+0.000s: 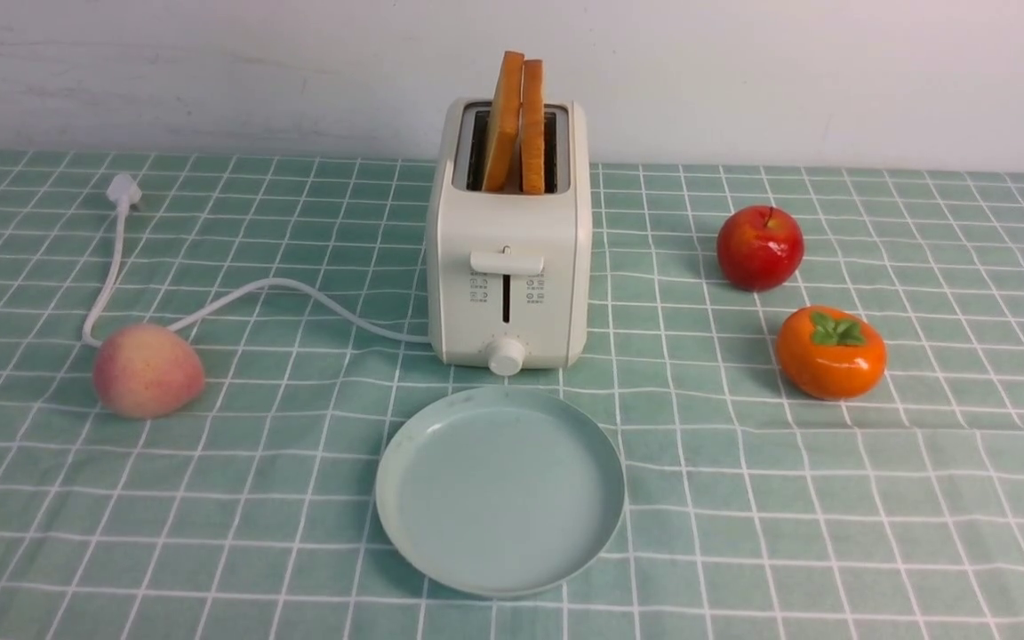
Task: Take toasted bread from bread machine on blue coffee table place on plate.
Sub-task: 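Reach for a toast slice standing in the toaster with the left gripper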
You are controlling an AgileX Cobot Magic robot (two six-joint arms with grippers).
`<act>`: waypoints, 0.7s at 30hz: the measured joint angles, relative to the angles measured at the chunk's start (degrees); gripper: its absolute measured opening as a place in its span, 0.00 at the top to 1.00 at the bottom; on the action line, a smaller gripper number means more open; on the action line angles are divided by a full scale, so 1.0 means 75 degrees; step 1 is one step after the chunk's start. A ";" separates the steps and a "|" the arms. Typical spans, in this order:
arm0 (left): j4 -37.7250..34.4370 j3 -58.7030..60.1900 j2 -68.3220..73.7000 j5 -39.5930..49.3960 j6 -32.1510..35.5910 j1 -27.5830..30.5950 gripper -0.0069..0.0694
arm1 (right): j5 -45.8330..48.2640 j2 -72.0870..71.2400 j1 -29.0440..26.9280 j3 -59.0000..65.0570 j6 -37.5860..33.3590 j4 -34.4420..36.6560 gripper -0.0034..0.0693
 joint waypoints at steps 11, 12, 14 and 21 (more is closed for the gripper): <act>-0.3998 0.0000 -0.0007 -0.4385 -0.0193 0.0000 0.69 | -0.0555 0.0000 0.0000 -0.0405 0.0254 0.0000 0.64; -0.4412 0.0000 -0.0007 -0.4418 -0.0136 0.0000 0.70 | -0.0407 0.0008 0.0000 -0.0640 0.0254 0.0000 0.66; -0.5298 0.0000 -0.0007 -0.4329 0.0057 0.0000 0.73 | 0.0088 0.0191 0.0000 -0.1402 0.0259 -0.0119 0.70; -0.6441 0.0000 -0.0007 -0.2754 0.1748 0.0000 0.75 | 0.3000 0.2250 0.0000 -0.4184 0.0251 -0.0831 0.89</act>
